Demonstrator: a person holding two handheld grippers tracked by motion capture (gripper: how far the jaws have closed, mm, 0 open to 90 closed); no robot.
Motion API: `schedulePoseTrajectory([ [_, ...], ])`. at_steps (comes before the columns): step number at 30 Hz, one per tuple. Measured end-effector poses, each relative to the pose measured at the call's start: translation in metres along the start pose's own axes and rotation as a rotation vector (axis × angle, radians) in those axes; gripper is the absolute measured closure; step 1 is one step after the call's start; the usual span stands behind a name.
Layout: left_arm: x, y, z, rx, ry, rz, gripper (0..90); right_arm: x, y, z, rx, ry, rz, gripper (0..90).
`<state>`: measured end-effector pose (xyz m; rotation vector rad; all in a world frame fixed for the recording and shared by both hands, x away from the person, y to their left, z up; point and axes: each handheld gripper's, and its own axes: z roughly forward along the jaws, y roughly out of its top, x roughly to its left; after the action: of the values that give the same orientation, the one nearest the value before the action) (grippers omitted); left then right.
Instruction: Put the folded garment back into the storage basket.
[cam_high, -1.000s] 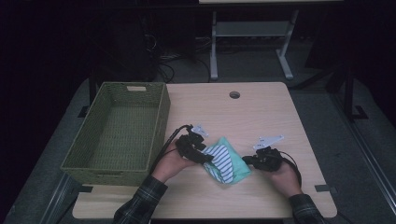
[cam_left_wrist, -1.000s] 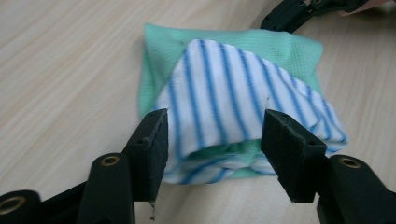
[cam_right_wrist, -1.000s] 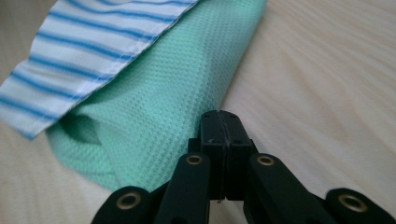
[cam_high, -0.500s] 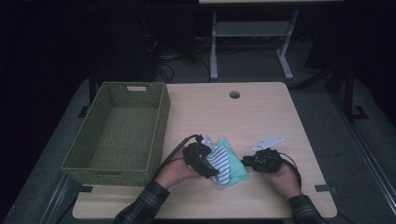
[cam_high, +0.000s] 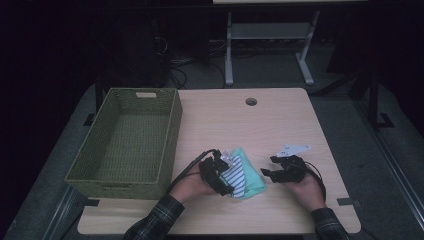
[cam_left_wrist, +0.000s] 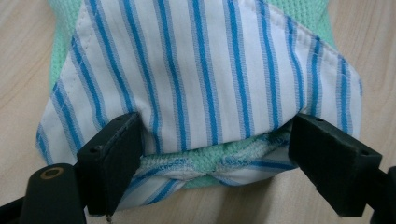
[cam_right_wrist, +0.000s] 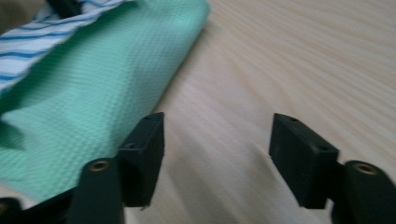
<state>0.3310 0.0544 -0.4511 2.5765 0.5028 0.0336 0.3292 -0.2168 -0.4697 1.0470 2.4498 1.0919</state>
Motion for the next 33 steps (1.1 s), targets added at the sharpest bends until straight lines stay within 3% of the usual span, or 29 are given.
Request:
schedulePoseTrajectory([
  [11, -0.004, 0.001, 0.002, 0.012, 0.028, 0.002, 19.0, -0.018, -0.008, 0.005, 0.014, -0.121, 0.066, 14.3],
  [15, -0.005, 0.001, 0.0, 0.015, 0.031, 0.001, 27.2, -0.024, -0.011, 0.005, -0.005, -0.133, 0.09, 13.4],
  [25, -0.001, 0.002, -0.005, 0.01, 0.014, -0.008, 58.0, -0.027, -0.011, 0.005, -0.001, -0.134, 0.111, 12.8],
  [33, 0.0, 0.003, -0.005, 0.014, 0.006, -0.022, 70.9, -0.027, -0.011, 0.005, 0.0, -0.133, 0.114, 12.8],
])
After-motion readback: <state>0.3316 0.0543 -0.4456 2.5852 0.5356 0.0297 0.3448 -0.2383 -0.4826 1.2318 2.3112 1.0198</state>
